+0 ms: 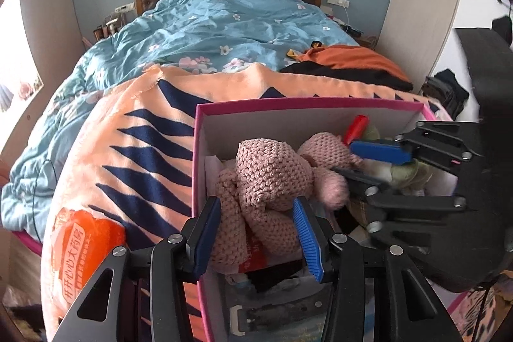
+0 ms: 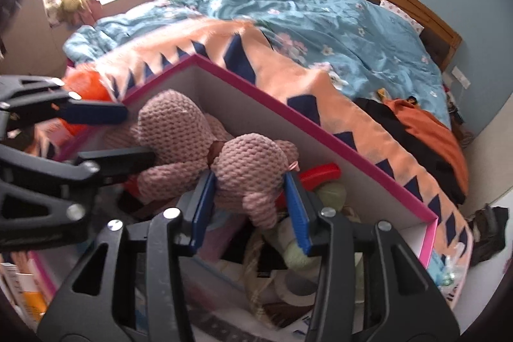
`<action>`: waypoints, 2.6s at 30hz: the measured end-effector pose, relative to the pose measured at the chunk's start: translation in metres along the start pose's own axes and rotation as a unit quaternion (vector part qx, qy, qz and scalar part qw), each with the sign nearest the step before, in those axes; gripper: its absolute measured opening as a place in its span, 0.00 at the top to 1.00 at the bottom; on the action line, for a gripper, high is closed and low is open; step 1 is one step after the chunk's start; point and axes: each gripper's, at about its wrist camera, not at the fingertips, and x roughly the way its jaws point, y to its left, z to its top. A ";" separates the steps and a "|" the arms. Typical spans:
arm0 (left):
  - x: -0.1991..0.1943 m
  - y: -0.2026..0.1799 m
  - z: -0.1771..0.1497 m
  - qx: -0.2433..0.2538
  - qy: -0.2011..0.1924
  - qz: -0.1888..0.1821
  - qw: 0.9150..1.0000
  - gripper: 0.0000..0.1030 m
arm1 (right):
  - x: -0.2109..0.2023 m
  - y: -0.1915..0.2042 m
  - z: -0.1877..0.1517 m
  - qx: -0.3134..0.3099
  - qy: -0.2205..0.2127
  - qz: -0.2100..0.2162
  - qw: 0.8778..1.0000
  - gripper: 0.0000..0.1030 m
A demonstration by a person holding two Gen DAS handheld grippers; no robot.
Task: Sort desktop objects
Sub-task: 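Push the bunny deeper into the box and open both grippers, then pull both grippers out of the box toward the items on the bed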
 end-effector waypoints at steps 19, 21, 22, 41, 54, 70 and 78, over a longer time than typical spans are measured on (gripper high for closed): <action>-0.002 -0.008 -0.006 0.005 -0.022 0.012 1.000 0.51 | -0.037 0.004 -0.017 0.016 -0.039 0.023 0.999 0.67; -0.009 -0.012 -0.009 0.010 -0.035 0.017 0.999 0.51 | -0.042 0.008 -0.020 0.016 -0.047 0.024 0.998 0.67; -0.012 -0.013 -0.010 0.012 -0.040 0.018 0.999 0.51 | -0.045 0.009 -0.021 0.016 -0.050 0.025 0.998 0.67; -0.122 -0.052 -0.079 0.063 -0.148 -0.020 0.987 0.22 | -0.145 0.022 -0.100 0.064 -0.171 0.106 0.978 0.52; -0.139 -0.079 -0.160 0.106 -0.113 -0.037 0.987 0.21 | -0.178 0.025 -0.194 0.108 -0.160 0.133 0.972 0.51; -0.110 -0.076 -0.228 0.071 -0.032 -0.043 0.996 0.21 | -0.160 0.066 -0.287 0.162 -0.100 0.160 0.969 0.50; -0.122 -0.104 -0.234 0.098 -0.037 -0.072 0.992 0.21 | -0.168 0.063 -0.311 0.194 -0.096 0.132 0.967 0.50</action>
